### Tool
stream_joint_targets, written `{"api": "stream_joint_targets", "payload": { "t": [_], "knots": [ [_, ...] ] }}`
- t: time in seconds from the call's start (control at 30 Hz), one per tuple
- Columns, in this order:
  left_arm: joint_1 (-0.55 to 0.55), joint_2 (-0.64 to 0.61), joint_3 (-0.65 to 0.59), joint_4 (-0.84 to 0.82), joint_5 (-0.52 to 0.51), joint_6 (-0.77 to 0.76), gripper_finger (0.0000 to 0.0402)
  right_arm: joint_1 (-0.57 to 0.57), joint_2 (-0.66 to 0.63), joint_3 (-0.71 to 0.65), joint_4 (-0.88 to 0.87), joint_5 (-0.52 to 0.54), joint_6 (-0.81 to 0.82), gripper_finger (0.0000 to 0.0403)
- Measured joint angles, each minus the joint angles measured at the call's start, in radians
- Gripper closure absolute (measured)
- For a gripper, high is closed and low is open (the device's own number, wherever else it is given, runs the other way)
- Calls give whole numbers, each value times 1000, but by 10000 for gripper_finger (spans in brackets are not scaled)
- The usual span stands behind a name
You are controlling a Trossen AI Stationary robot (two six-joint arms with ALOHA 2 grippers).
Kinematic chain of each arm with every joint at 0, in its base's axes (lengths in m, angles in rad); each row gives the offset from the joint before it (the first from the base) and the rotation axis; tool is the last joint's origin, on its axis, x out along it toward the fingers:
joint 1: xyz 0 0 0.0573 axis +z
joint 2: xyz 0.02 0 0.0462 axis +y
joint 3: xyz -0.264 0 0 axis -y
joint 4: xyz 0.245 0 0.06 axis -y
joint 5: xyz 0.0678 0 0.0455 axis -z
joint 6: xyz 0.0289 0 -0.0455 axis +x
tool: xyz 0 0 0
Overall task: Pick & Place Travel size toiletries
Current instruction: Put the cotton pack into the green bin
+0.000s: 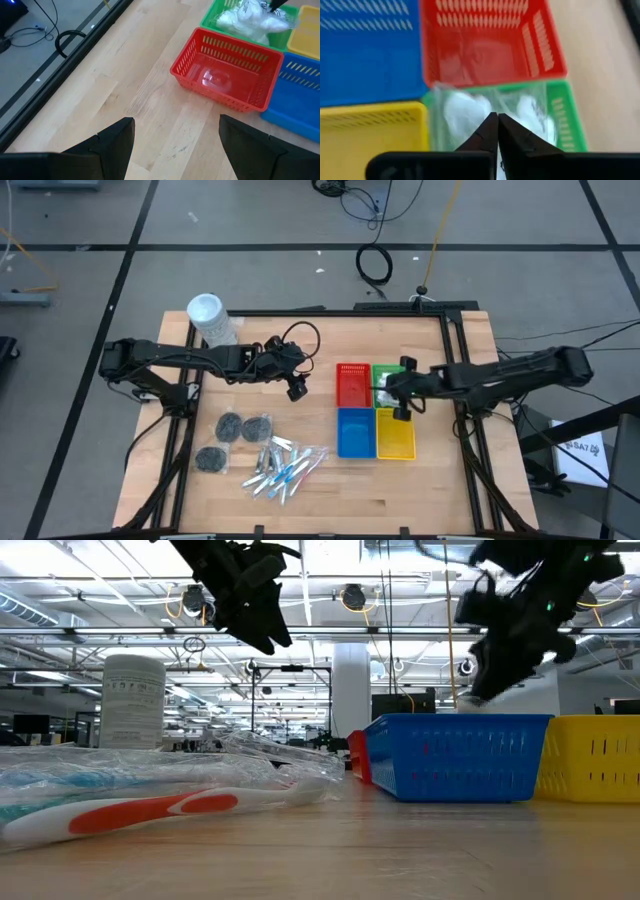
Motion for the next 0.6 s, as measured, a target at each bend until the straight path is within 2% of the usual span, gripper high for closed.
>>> {"api": "stream_joint_targets", "payload": {
  "t": [0.17,0.4,0.6],
  "knots": [
    [0,0,0,-1,0,0,117,-58,82,-45,33,-4,0,402],
    [0,0,0,-1,0,-1,117,-113,175,-120,152,-141,32,402],
    [0,0,0,-1,0,-1,117,-115,195,-134,165,-134,46,403]
  ]
}}
